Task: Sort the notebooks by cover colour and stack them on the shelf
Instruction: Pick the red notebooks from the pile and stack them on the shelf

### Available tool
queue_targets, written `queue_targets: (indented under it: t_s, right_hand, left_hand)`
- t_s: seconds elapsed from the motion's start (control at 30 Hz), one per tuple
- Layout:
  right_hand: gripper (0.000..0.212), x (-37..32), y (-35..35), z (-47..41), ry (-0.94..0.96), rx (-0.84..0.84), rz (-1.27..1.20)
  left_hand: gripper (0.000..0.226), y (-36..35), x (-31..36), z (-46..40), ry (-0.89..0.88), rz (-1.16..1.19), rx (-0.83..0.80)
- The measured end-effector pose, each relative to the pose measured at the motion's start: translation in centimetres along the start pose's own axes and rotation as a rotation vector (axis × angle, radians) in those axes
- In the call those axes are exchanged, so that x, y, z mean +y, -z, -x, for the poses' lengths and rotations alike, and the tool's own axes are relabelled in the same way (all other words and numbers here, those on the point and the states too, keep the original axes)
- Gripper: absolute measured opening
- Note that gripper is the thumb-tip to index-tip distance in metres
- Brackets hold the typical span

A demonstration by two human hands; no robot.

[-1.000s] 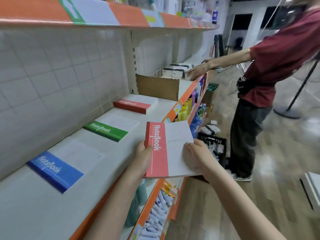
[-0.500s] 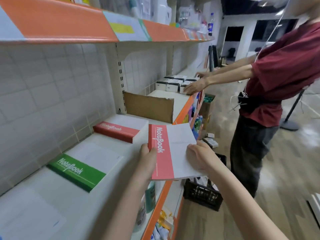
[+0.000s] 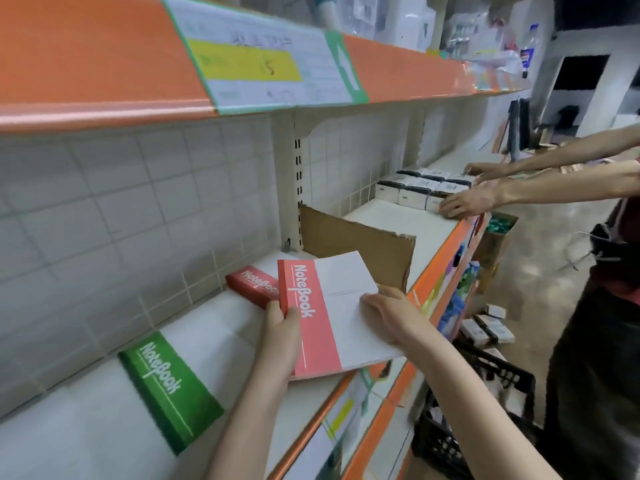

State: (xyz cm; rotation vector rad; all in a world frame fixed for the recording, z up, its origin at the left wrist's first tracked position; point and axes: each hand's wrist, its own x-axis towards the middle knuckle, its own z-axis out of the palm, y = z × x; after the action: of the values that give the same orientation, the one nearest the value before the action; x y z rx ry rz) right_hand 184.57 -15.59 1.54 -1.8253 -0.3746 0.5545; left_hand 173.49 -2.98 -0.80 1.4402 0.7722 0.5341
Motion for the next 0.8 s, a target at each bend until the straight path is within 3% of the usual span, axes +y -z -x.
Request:
queue_targets:
  t_s: [0.37,0.47,0.63,0.8]
  right_hand:
    - [0.022,-3.2,-3.1,-10.9,0.095,-0.485,0.043]
    - [0.014,-4.1,-3.2,-13.0,0.124,-0.529,0.099]
    - [0.035,-4.8,-3.6,-15.9,0.236,-0.574,0.166]
    - [0.018,-4.2,-4.1,-17.9,0.390,-0.502,0.334]
  left_hand:
    - [0.019,0.4,1.8,-4.3,0.033,-0.012,0.409]
    - [0.025,0.0,2.0,-5.4,0.031,-0.043,0.483]
    - [0.034,0.1,2.0,-7.0,0.036,-0.165,0.576]
    - [0.032,-0.5,1.8,-7.9,0.055,-0.254,0.665]
